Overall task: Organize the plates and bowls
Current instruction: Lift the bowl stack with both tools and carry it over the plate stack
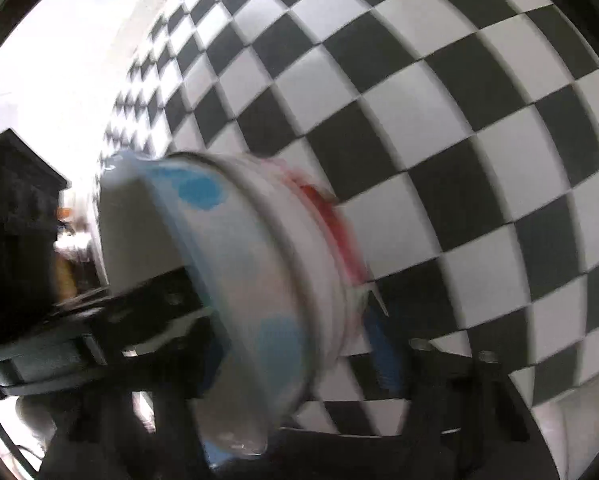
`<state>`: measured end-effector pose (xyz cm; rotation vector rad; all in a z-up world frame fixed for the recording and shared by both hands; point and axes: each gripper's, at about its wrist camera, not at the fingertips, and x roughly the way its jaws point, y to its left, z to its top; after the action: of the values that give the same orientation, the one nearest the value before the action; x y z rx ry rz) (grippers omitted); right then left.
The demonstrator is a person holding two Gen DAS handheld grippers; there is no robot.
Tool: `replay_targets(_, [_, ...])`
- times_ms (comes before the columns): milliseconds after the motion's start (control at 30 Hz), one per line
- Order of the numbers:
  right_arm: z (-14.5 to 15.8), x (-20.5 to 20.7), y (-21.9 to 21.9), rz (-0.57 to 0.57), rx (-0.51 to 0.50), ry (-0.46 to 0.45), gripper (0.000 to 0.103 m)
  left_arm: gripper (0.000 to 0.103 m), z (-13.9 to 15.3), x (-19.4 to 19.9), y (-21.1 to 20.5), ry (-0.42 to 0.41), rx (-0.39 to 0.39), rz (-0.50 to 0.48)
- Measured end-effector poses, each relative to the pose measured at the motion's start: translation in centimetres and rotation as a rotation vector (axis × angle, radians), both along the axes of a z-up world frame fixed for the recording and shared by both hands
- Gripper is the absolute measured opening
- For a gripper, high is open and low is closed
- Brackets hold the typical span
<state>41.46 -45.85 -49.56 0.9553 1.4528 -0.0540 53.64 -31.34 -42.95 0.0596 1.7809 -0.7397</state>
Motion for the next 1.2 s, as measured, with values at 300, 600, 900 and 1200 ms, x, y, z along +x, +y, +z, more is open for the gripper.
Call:
replay_targets(300, [-0.5,-0.9,0.0,0.004,0.028,-0.046,0.055,0.056,0.4,-0.1,0.9,-0.056,-0.032,-0.027])
replay_targets(600, [-1.2,-3.8,-4.2,-0.130,0.134,-0.081,0.049,0.054,-0.2,0.8,1.8,-0.002,-0.083,0.002])
replay_targets(900, [-1.8,-4.4,-6.2,-0.117,0.148,-0.123,0.048,0.052,0.3,0.5,2.3,-0.049,-0.121,0.007])
replay_targets(1200, [-1.6,-1.8,-4.8,-0.110,0.141,-0.128,0.048,0.052,0.1,0.4,2.3,-0.038,-0.114,0.017])
